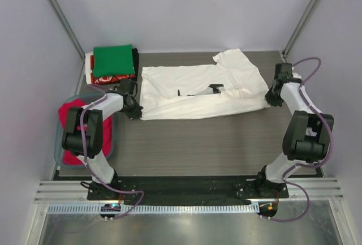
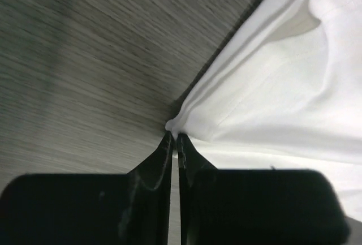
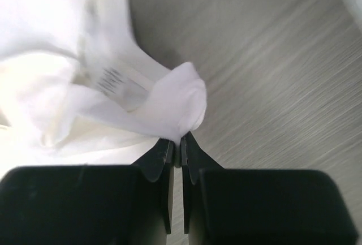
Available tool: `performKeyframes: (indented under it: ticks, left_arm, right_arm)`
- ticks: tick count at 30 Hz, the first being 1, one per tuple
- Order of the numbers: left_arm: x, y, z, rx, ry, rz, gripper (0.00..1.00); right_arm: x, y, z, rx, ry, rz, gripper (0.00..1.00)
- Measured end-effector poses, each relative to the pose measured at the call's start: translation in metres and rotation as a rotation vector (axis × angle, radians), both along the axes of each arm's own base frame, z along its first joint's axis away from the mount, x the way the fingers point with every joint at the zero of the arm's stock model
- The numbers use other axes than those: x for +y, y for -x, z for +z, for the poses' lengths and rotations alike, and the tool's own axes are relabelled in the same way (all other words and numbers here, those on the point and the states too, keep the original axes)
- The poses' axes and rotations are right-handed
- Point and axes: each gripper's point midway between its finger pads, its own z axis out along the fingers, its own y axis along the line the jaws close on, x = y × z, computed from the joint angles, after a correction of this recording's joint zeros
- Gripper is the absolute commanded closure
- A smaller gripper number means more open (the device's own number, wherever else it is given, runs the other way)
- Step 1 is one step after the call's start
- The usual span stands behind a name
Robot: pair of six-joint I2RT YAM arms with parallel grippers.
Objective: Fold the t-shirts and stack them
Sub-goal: Fold the tshirt
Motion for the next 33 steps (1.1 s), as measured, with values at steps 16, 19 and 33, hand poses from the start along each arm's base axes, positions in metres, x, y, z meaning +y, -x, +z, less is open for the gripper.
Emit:
performKeyframes:
  ticks: [16, 19, 33]
  left_arm:
    - [0.0, 0.022, 0.02, -0.008, -0.032, -0.038, 0.34]
    - [-0.003, 0.03, 0.02, -0.002, -0.03, -0.053, 0.34]
    - [0.0, 0.032, 0.019, 0.002, -0.051, -0.057, 0.35]
  right_arm:
    - [-0.023, 0.029, -0.013, 0.074, 0.127, -0.061, 0.14]
    - [-0.003, 0.055, -0.03, 0.067, 0.018, -0.066, 0.16]
    - [0.027, -0.03, -0.015, -0.206, -0.293, -0.054, 0.3]
